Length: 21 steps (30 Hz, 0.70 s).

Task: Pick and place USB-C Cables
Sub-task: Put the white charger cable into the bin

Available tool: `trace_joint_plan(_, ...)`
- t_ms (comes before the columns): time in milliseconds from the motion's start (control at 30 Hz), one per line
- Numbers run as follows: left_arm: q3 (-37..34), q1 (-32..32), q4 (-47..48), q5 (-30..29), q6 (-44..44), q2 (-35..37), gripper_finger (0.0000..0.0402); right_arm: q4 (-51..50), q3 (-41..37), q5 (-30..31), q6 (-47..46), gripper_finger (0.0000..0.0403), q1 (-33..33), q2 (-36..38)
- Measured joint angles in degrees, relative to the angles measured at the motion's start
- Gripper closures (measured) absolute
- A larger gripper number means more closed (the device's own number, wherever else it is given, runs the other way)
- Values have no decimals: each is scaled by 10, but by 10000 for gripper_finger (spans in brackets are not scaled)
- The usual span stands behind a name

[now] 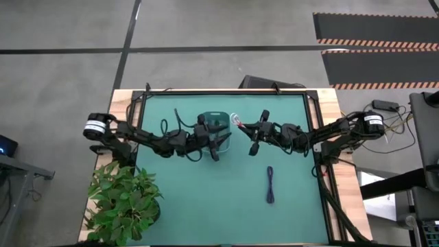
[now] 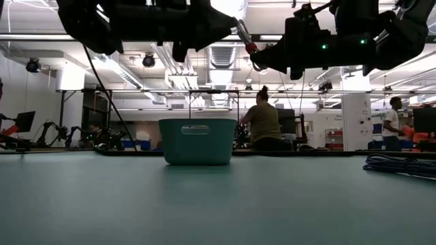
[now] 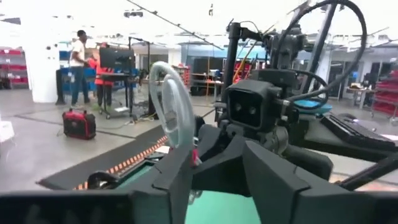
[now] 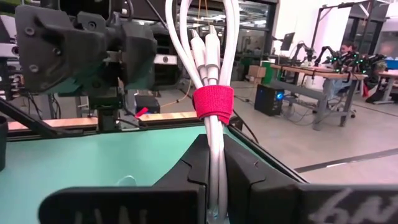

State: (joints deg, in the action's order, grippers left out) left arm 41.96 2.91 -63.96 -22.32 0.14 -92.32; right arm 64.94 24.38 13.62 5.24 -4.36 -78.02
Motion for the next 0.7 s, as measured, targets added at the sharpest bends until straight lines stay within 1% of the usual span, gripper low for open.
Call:
trace_joint_plan(167, 2, -8, 6, -10, -37, 0, 219, -1, 1, 0, 0, 390, 0, 0)
trace_joint_plan(267, 4, -10, 2, -12, -43, -6, 199, 0, 5, 0, 5, 390, 0, 0)
trace_joint_plan(433, 17, -11, -5, -12, -42, -33, 192, -1, 13, 0, 11, 390, 1, 0)
trace_joint_plan(700, 65, -14, -15, -12, -38, -84, 191, -3, 16, -3, 23, 390, 4, 0)
